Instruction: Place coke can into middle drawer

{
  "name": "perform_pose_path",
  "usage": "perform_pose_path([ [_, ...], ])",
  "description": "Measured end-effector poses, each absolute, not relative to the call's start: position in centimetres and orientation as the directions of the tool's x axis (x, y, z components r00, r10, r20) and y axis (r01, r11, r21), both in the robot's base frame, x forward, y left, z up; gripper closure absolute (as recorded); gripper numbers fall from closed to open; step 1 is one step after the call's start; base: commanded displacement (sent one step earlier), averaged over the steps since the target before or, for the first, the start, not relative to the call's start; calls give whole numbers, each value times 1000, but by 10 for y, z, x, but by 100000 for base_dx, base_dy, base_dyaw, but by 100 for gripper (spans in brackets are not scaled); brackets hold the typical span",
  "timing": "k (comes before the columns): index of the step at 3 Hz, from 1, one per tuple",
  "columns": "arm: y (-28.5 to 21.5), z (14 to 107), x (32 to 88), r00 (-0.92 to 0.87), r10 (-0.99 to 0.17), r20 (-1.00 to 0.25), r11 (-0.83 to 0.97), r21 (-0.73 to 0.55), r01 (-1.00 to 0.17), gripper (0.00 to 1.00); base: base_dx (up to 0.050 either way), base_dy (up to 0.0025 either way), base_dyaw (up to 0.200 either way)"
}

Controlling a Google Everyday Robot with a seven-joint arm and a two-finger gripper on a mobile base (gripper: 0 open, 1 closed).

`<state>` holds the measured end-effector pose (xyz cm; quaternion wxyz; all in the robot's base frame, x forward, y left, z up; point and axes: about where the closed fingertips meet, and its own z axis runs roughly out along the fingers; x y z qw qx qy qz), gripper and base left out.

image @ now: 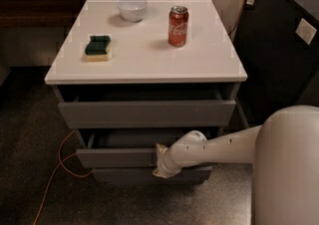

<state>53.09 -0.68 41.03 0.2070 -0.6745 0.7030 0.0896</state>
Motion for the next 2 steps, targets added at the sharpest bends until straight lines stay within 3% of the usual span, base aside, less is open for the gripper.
perform_pose_path([
  [1,-7,410,531,-4,-911,-412,74,-153,-985,6,0,0,0],
  [2,-7,410,531,-4,-911,-412,74,-153,-985,0,0,0,0],
])
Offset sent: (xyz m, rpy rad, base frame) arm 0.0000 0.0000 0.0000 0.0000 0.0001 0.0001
